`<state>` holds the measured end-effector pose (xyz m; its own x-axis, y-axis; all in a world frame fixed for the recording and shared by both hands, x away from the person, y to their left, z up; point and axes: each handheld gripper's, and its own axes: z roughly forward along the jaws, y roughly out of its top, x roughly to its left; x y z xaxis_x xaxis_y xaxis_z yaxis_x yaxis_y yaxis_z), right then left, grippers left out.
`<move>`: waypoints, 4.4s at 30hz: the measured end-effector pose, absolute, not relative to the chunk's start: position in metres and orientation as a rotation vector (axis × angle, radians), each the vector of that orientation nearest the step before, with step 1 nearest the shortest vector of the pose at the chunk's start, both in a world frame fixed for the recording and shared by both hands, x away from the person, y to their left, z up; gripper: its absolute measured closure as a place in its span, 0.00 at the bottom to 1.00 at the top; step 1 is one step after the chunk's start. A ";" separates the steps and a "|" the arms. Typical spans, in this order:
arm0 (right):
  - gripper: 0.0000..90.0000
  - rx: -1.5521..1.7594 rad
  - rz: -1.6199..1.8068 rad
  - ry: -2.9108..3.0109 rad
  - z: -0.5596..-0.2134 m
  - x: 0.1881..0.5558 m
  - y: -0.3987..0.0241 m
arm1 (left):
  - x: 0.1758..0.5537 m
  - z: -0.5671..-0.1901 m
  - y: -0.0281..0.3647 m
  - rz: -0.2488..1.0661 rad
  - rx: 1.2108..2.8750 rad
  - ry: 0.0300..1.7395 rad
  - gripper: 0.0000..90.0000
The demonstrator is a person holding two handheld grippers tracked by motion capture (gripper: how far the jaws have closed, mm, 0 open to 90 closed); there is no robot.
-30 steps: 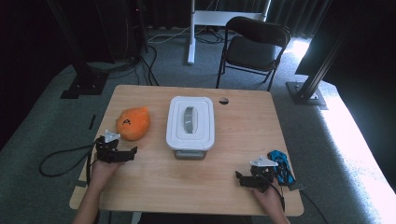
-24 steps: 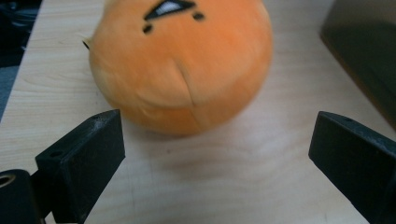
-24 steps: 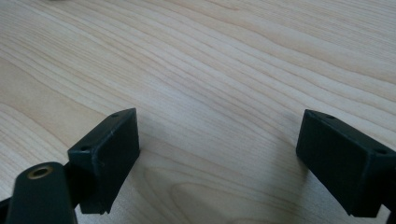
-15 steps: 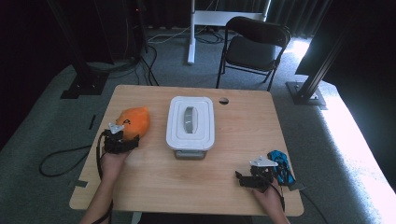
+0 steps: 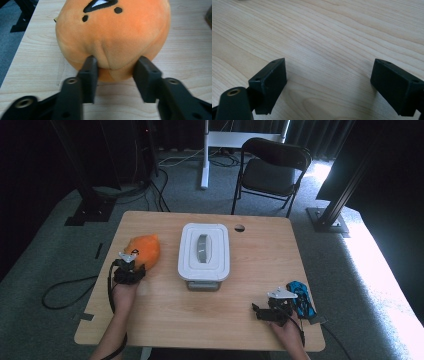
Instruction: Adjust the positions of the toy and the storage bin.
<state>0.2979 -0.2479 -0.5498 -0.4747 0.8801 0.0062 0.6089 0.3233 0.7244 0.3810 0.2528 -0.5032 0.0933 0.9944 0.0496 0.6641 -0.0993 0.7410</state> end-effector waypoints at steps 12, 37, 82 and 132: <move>0.14 1.325 0.949 2.198 -0.550 0.298 -0.248 | 0.356 -0.504 0.264 0.736 1.829 1.499 0.87; 0.14 1.329 0.948 2.194 -0.550 0.299 -0.248 | 0.356 -0.489 0.307 0.644 1.831 1.618 0.61; 0.14 1.331 0.948 2.194 -0.550 0.299 -0.248 | 0.354 -0.492 0.264 0.787 1.736 1.581 1.00; 0.14 1.332 0.948 2.194 -0.550 0.299 -0.248 | 0.339 -0.485 0.256 0.688 1.809 1.562 0.57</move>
